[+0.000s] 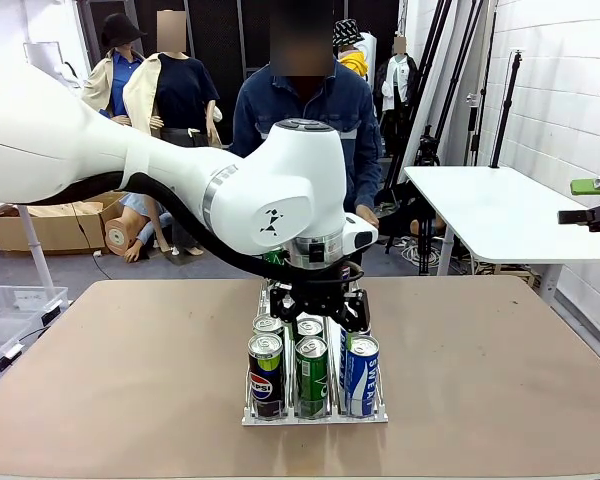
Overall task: Retrieve and hand over the desired beverage to the person.
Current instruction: Pick up a can of the same type that the person held from the Automatic Can Dispenser.
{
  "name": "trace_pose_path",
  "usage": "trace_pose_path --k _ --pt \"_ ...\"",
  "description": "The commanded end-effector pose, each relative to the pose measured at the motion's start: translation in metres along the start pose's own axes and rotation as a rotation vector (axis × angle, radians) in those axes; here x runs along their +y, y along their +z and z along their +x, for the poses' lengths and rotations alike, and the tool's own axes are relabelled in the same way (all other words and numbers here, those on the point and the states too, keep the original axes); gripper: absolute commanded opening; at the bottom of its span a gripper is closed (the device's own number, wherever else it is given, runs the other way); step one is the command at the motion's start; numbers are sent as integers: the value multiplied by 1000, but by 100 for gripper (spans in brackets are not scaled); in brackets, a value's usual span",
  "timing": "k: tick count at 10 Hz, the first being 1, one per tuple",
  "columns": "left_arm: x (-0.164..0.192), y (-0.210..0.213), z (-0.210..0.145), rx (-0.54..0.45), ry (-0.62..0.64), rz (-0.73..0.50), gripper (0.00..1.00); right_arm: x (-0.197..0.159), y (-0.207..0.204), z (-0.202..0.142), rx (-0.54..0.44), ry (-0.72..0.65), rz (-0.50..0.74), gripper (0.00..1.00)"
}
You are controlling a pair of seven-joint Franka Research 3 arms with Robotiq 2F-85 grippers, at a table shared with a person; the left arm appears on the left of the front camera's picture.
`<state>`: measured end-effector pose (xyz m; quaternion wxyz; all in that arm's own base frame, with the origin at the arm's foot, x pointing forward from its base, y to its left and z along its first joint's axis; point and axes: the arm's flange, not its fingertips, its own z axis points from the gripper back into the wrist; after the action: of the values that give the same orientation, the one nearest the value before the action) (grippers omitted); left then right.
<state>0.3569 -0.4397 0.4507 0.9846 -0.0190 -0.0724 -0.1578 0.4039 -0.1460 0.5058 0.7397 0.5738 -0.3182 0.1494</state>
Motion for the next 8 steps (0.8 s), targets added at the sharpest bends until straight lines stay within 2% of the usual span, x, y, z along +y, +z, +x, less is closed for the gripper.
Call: trace_pose_path --k 1,8 --pt "1 2 -3 -7 35 46 100 1 1 0 -6 2 14 100" --pt "7 -20 2 18 30 9 100 1 1 0 -6 2 14 100"
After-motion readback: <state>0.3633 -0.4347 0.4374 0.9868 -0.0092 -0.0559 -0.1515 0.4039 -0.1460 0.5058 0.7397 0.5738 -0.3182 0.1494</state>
